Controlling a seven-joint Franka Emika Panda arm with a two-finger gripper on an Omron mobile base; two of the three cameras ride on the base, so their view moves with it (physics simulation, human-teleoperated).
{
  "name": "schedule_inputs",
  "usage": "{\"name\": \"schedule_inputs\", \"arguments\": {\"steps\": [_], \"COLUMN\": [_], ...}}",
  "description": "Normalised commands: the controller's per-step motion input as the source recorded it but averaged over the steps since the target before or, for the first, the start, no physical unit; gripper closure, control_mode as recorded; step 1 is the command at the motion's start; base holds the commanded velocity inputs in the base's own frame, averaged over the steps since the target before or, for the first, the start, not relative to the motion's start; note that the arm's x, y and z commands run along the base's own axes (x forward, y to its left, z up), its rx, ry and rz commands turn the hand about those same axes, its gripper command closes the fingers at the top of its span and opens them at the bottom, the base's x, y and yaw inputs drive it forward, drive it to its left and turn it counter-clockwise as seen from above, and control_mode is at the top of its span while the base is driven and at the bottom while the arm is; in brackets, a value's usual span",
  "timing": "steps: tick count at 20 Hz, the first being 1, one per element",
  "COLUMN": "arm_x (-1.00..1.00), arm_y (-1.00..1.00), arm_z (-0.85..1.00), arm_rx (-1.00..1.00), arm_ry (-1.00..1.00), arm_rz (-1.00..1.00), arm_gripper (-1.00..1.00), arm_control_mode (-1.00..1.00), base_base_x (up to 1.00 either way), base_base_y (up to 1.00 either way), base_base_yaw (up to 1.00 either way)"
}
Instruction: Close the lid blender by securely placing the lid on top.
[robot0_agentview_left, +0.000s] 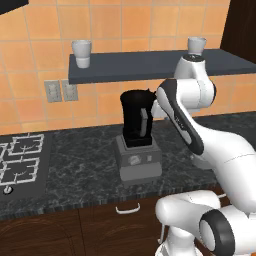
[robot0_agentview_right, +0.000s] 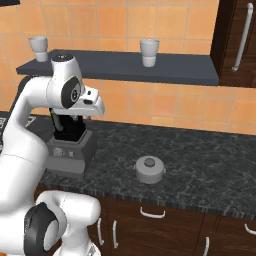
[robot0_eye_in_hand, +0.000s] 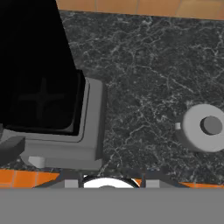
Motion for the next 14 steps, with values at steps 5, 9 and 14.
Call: {"name": "schedule_inputs", "arguments": {"steps": [5,9,14], "arm_x": [-0.49,-0.17,0.14], "arm_y": [-0.33,-1.00,-1.00], "arm_z": [-0.16,-0.26,-0.48], "arm_rx": [0.03,0.24,0.24], "arm_ry": [-0.19,-0.03,0.19], "arm_rz": [-0.03,-0.21,-0.29], "arm_gripper": [-1.00,-1.00,-1.00], "arm_control_mode": [-1.00,-1.00,-1.00], "base_base_x": [0.00,0.00,0.00], "base_base_y": [0.00,0.00,0.00], "base_base_yaw": [0.00,0.00,0.00]}}
